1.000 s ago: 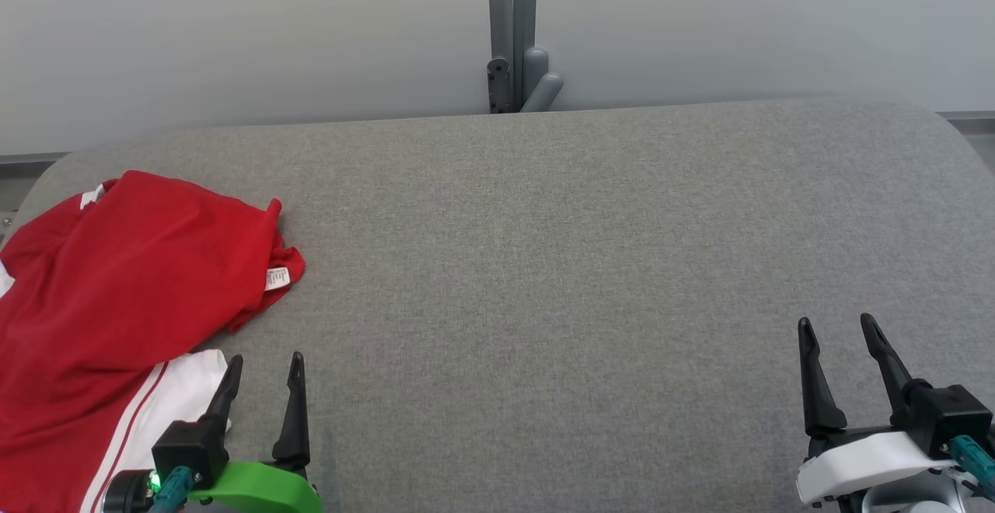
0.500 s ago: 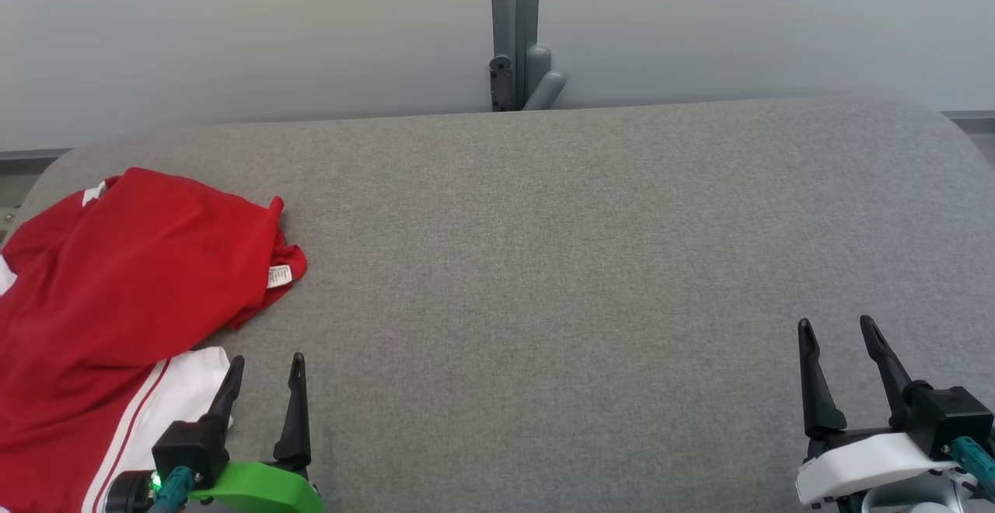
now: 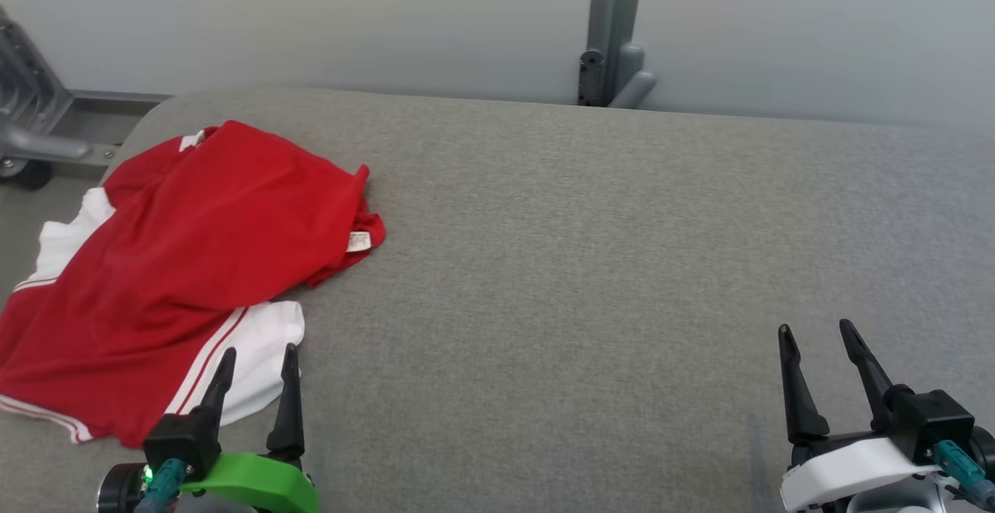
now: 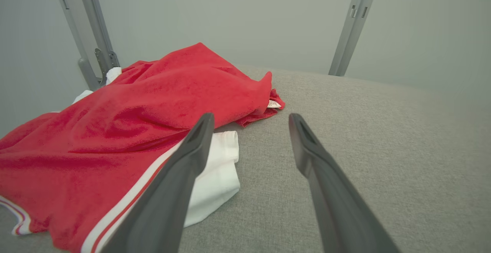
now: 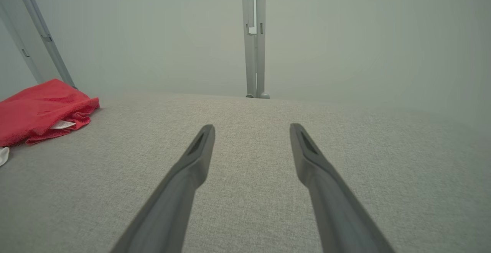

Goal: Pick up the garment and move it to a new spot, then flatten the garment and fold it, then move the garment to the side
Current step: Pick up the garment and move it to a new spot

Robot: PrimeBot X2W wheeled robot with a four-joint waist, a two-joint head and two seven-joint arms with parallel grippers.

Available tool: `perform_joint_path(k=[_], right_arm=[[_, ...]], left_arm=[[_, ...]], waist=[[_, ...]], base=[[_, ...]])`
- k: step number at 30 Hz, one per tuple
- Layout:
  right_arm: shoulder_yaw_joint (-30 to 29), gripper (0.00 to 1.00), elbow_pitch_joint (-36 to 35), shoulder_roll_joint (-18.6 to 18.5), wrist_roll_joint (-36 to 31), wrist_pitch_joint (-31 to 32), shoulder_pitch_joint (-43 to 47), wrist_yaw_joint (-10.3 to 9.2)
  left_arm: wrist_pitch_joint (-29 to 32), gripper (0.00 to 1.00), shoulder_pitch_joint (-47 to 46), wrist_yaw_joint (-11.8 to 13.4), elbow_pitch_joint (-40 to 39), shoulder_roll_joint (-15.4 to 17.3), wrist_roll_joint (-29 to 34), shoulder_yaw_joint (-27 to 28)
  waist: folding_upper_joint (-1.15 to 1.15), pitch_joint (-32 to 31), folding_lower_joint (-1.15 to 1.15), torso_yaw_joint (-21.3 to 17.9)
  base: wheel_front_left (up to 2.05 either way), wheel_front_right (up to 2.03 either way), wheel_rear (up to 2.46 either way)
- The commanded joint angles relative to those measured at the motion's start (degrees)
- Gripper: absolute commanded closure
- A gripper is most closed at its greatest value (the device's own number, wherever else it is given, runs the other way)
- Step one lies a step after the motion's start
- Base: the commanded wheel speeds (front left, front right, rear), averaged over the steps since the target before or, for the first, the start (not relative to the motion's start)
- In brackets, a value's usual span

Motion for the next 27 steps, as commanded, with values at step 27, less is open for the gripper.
perform_joint_path(k=[27], right_arm=[[5.1,0.0,-1.8,-2.7,0.1,-0.2,-7.5,0.01]], left_arm=[[4.4,0.0,-15.3,2.1,11.9,3.3,-1.1,6.3]], waist=[[0.0,13.9,0.0,5.2]], base=[[0.0,0.0,0.0]])
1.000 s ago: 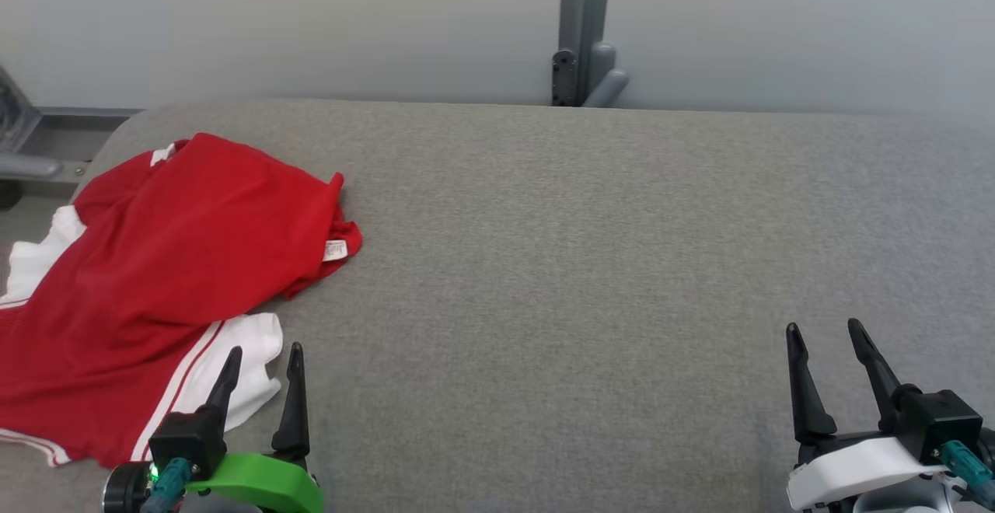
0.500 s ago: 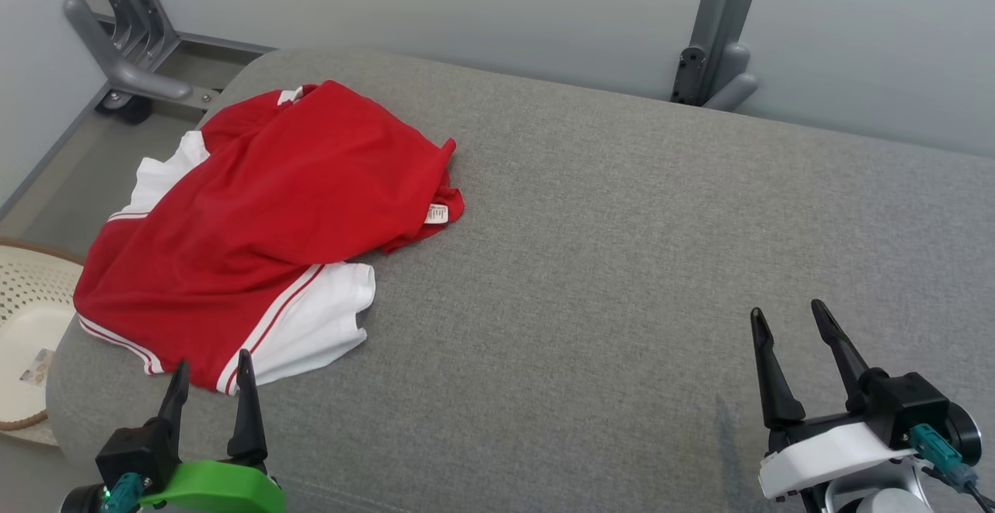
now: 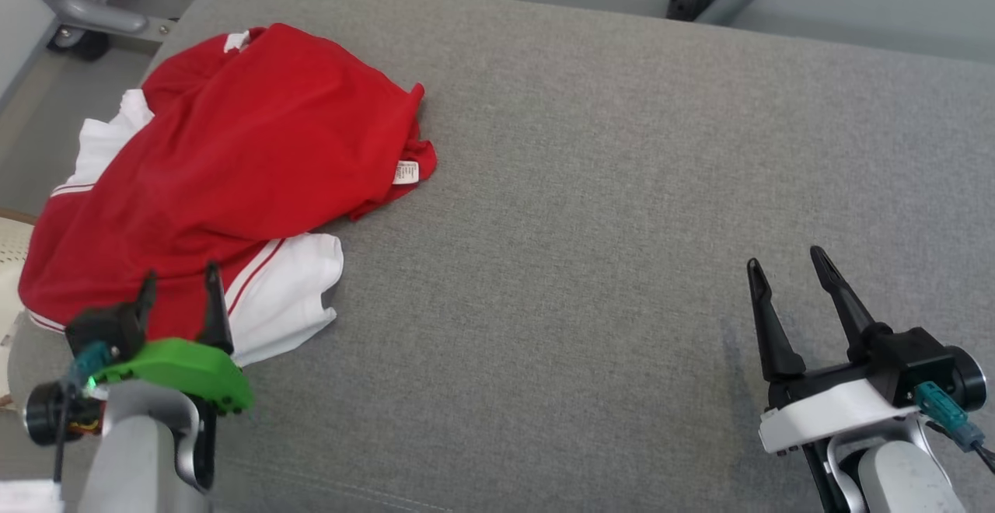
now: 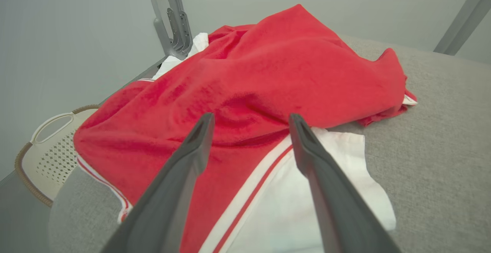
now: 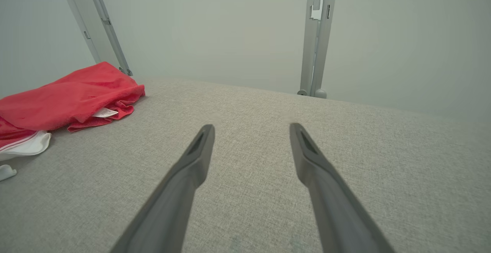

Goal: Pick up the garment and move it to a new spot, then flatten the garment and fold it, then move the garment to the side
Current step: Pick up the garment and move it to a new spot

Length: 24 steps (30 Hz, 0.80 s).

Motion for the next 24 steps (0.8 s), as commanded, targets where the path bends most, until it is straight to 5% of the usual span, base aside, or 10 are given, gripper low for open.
perform_joint_path(k=[1,15,17,18,24], right_arm=[[0.2,0.0,-0.4,-0.6,0.2,-0.2,-1.3,0.0],[1.0,0.0,-0.3,-0.6,0.9,-0.2,-5.0,0.0],[0.7,0.0,-0.2,-0.3,1.0,-0.2,-4.6,0.0],[0.6,0.0,-0.1,-0.2,1.0,-0.2,-4.4,0.0],[0.1,0.0,0.3,0.5,1.2,-0.2,-3.1,0.0]], left_arm=[[0.9,0.0,-2.9,0.6,1.7,1.1,-0.4,0.6],[8.7,0.0,-19.7,3.9,21.1,7.6,-4.6,5.3],[8.6,0.92,-19.7,3.2,22.8,8.1,-4.7,5.1],[8.3,1.0,-19.7,2.8,23.5,8.3,-5.1,5.1],[4.3,1.0,-18.6,1.2,25.4,8.8,-6.7,5.7]], waist=[[0.0,5.0,0.0,-3.1],[0.0,10.9,0.0,-9.1],[0.0,10.3,0.0,-9.4],[0.0,9.9,0.0,-9.4],[0.0,6.9,0.0,-8.8]], base=[[0.0,0.0,0.0],[0.0,0.0,0.0],[0.0,0.0,0.0],[0.0,0.0,0.0],[0.0,0.0,0.0]])
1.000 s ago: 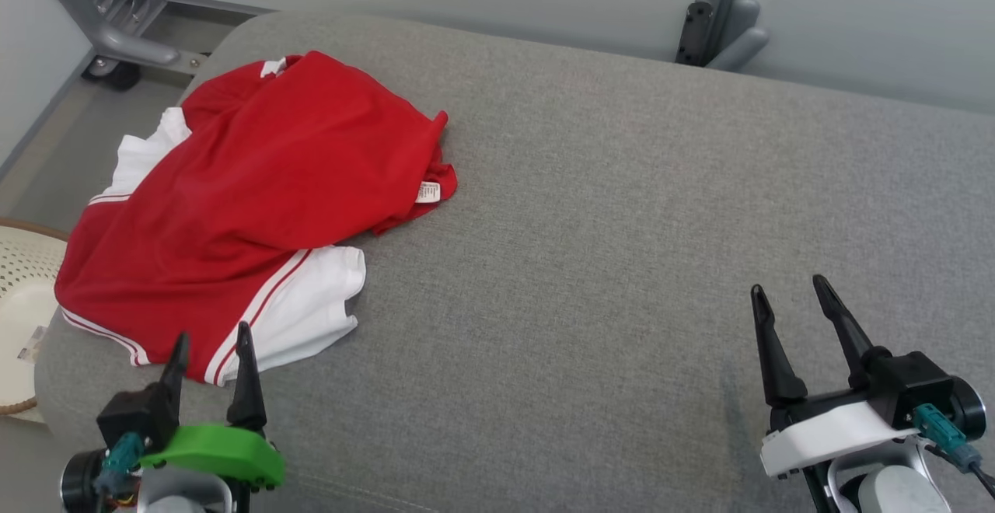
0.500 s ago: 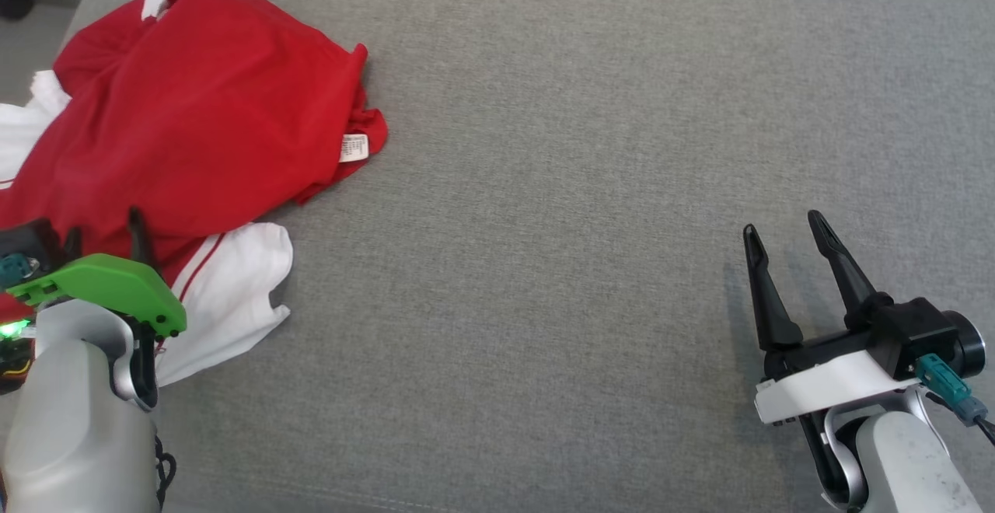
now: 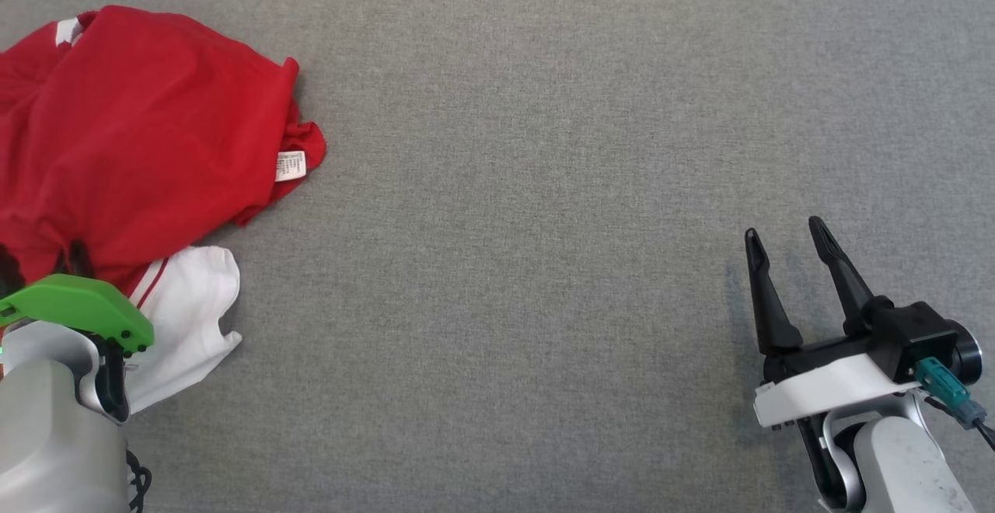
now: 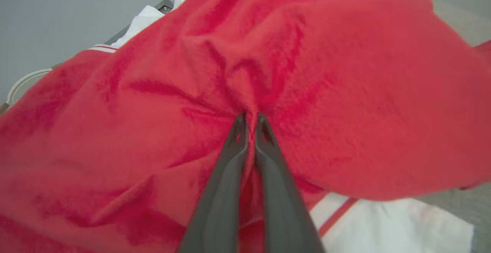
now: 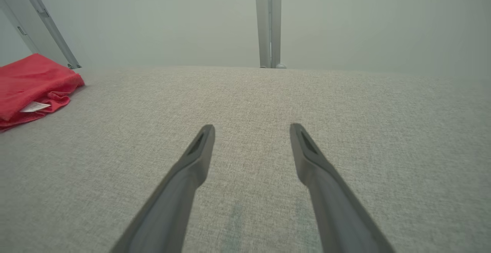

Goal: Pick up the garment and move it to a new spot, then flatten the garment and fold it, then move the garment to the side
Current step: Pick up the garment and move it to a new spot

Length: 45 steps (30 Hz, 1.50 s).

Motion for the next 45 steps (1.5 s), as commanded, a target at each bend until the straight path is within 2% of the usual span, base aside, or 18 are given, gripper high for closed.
perform_joint_path(k=[1,7,12,21,28,29,33,37,41,45], right_arm=[[-0.2,0.0,0.1,0.2,0.3,-0.2,0.8,0.0],[-0.7,0.0,0.0,0.6,0.3,-0.2,2.3,0.0],[-0.5,0.0,-0.1,0.9,0.6,-0.2,2.9,0.0],[-0.4,0.0,-0.2,2.5,1.5,-0.2,3.0,0.0],[-0.8,0.0,0.2,2.9,2.5,-0.2,2.6,0.0],[-0.8,0.0,0.2,2.9,2.5,-0.2,2.6,0.0],[-0.9,0.0,0.4,3.0,3.9,-0.2,2.3,0.0],[-0.7,0.0,0.6,3.0,5.2,-0.2,2.3,0.0],[-0.5,0.0,0.8,3.1,5.9,-0.2,2.3,0.0],[-0.1,0.0,1.0,3.0,6.4,-0.2,2.4,0.0]], left_arm=[[-1.2,1.0,0.6,-0.6,-0.1,0.9,-0.2,-0.2],[-4.5,1.0,-1.2,-1.6,-6.3,1.2,0.4,-1.8],[-1.6,1.0,-2.9,-2.3,-18.7,1.0,-0.1,-3.8],[15.4,1.0,-2.8,-2.5,-50.6,0.7,-1.9,-8.3],[26.7,1.0,-4.9,-2.6,-66.7,-2.8,-6.2,-13.7],[26.7,1.0,-4.9,-2.6,-66.7,-2.8,-6.2,-13.7],[30.3,1.0,-6.2,-2.5,-70.5,-6.9,-9.2,-18.5],[31.9,1.0,-6.5,-1.6,-71.0,-9.4,-11.5,-23.6],[31.2,1.0,-4.1,0.3,-67.2,-10.5,-12.3,-28.7],[28.5,1.0,-1.3,1.6,-58.9,-10.7,-12.5,-33.4]], waist=[[0.0,-2.1,0.0,0.8],[0.0,-4.6,0.0,1.9],[0.0,-6.1,0.0,1.6],[0.0,-7.3,0.0,-3.8],[0.0,-7.1,0.0,-9.3],[0.0,-7.1,0.0,-9.3],[0.0,-6.8,0.0,-12.2],[0.0,-6.6,0.0,-14.8],[0.0,-6.4,0.0,-16.8],[0.0,-6.2,0.0,-18.6]], base=[[0.0,0.0,0.0],[0.0,0.0,0.0],[0.0,0.0,0.0],[0.0,0.0,0.0],[0.0,0.0,0.0],[0.0,0.0,0.0],[0.0,0.0,0.0],[0.0,0.0,0.0],[0.0,0.0,0.0],[0.0,0.0,0.0]])
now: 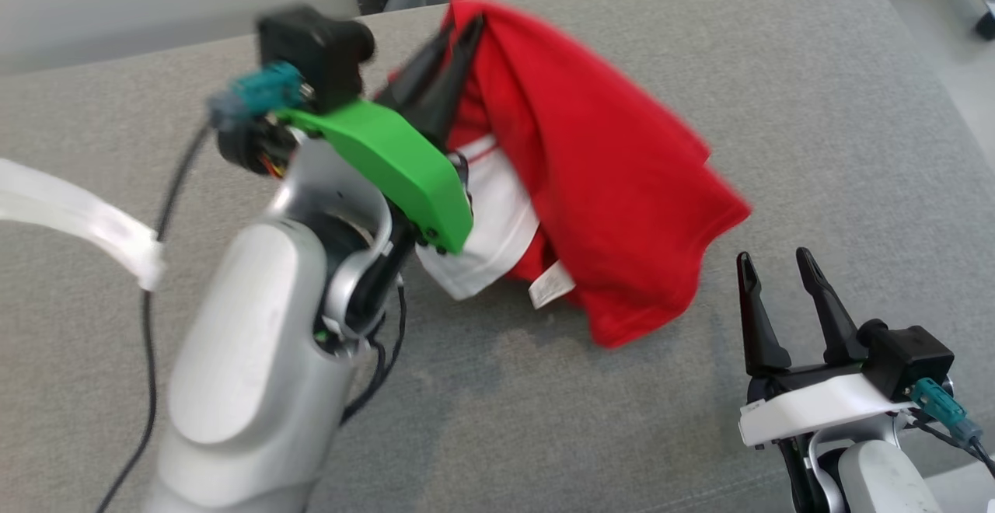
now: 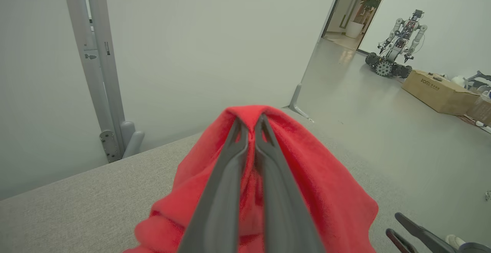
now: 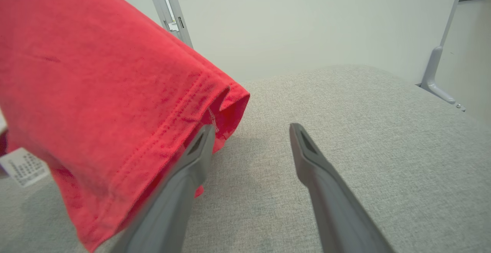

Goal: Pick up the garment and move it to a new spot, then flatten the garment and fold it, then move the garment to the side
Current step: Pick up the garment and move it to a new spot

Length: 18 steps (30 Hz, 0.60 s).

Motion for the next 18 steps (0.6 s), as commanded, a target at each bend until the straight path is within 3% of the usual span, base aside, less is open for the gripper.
perform_joint_path(k=[1,10,15,16,17,18], right_arm=[[0.1,0.0,0.1,-0.1,0.2,-0.2,-0.3,0.0],[1.2,0.0,0.6,-0.1,0.4,-0.2,-0.8,0.0],[0.8,0.0,0.7,-0.1,-0.3,-0.2,-0.4,0.0],[0.6,0.0,0.7,-0.1,-0.4,-0.2,-0.3,0.0],[0.4,0.0,0.7,-0.1,-0.6,-0.2,-0.1,0.0],[0.3,0.0,0.7,-0.1,-0.8,-0.2,0.1,0.0]], left_arm=[[-1.2,1.0,1.3,0.4,2.1,0.1,-0.7,-0.5],[-13.2,1.0,4.9,0.3,26.3,0.0,-4.4,-9.8],[-18.7,1.0,3.8,0.3,33.6,0.0,-7.4,-14.4],[-19.5,0.7,3.5,0.4,34.4,0.0,-8.3,-15.2],[-20.4,0.53,3.3,0.7,35.0,0.0,-9.1,-15.9],[-21.0,0.0,3.2,1.1,35.3,0.1,-9.8,-16.5]], waist=[[0.0,0.3,0.0,-1.7],[0.0,0.6,0.0,-4.0],[0.0,0.3,0.0,-4.1],[0.0,0.1,0.0,-3.9],[0.0,-0.1,0.0,-3.7],[0.0,-0.3,0.0,-3.5]], base=[[0.0,0.0,0.0],[0.0,0.0,0.0],[0.0,0.0,0.0],[0.0,0.0,0.0],[0.0,0.0,0.0],[0.0,0.0,0.0]])
